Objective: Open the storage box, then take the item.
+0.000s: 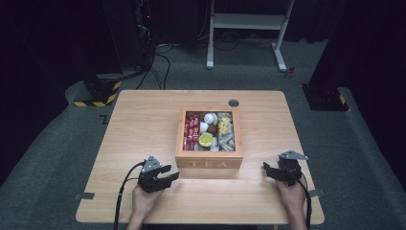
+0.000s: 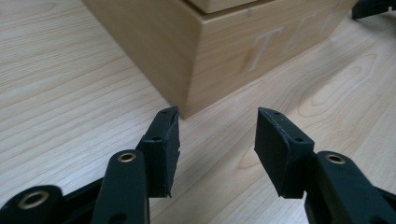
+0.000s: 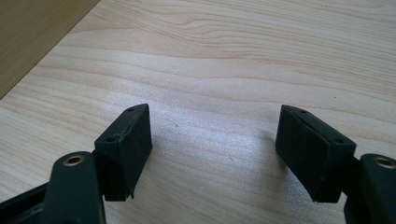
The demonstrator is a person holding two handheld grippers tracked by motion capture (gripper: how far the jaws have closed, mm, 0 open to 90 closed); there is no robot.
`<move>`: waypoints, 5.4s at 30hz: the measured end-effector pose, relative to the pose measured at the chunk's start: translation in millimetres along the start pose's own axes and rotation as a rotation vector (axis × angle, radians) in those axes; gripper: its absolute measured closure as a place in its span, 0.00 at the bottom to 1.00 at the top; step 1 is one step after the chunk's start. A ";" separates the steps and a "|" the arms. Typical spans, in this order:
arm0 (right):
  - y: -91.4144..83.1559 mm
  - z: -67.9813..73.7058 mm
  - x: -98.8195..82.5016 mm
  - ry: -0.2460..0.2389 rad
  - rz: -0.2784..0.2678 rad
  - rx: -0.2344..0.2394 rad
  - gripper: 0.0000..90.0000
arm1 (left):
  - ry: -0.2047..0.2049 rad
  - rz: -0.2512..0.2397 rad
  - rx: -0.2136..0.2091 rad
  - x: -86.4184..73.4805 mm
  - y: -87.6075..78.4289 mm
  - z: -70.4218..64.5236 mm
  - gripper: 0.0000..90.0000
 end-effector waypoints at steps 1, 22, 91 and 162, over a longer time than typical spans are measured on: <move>0.0 0.0 0.0 0.000 0.000 0.000 0.30 | 0.006 -0.010 -0.011 1.7 0.9 -3.0 0.56; 0.0 0.3 0.1 0.005 0.001 -0.001 0.30 | 0.061 -0.040 -0.038 18.6 22.1 -24.6 0.76; 0.3 0.0 0.6 0.003 0.001 0.000 0.30 | 0.022 -0.107 -0.031 56.9 14.1 -27.5 1.00; 1.8 0.3 3.7 0.016 -0.002 -0.013 0.36 | 0.071 -0.157 -0.038 118.6 -6.8 -19.3 1.00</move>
Point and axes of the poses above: each handheld gripper's, and its own axes: y roughly forward along the jaws, x roughly out of its top, z roughly to its left, the point moved 2 cm from there along y, roughly forward along the jaws, and after that the axes turned 8 degrees about z, right-handed, at the moved point
